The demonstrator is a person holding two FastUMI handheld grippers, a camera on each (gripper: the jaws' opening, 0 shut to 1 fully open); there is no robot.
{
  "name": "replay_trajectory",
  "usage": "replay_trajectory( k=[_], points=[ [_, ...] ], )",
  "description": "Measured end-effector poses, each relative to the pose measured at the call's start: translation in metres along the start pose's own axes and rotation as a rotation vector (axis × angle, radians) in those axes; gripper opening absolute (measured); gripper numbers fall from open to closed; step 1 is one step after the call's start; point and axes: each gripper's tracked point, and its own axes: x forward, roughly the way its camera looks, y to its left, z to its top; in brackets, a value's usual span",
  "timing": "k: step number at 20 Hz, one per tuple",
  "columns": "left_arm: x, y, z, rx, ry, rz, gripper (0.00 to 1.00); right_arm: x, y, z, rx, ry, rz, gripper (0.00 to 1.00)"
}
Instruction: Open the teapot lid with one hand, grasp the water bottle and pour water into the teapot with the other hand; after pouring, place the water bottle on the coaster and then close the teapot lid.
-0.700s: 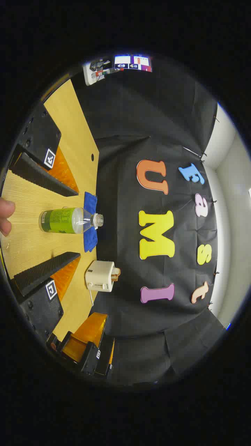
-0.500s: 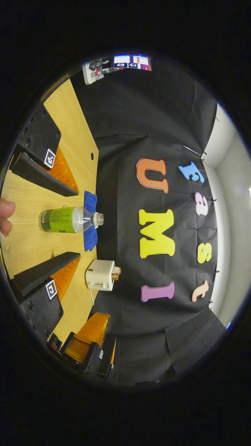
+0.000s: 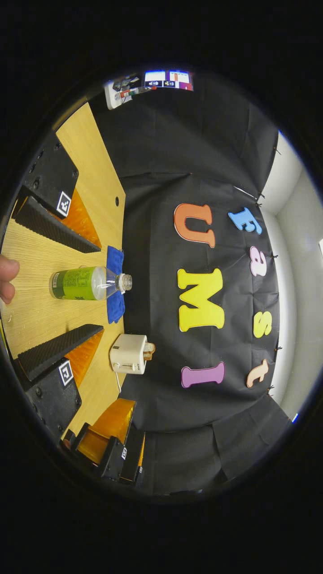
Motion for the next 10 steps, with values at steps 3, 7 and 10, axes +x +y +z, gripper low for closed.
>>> replay_trajectory(
  k=[3,7,10],
  points=[
    [0.0002,-0.001,-0.0005,-0.001,0.003,-0.002,1.0,0.0,0.0004,-0.0007,-0.006,0.002,-0.001,0.95],
    [0.0027,-0.0017,-0.0048,0.002,0.018,-0.007,1.0,0.0005,0.002,-0.0019,-0.01,0.004,0.004,0.95],
    [0.0011,0.0002,-0.0034,0.002,0.018,-0.005,1.0,0.0027,0.0015,-0.006,-0.012,0.009,0.003,0.97]
  ],
)
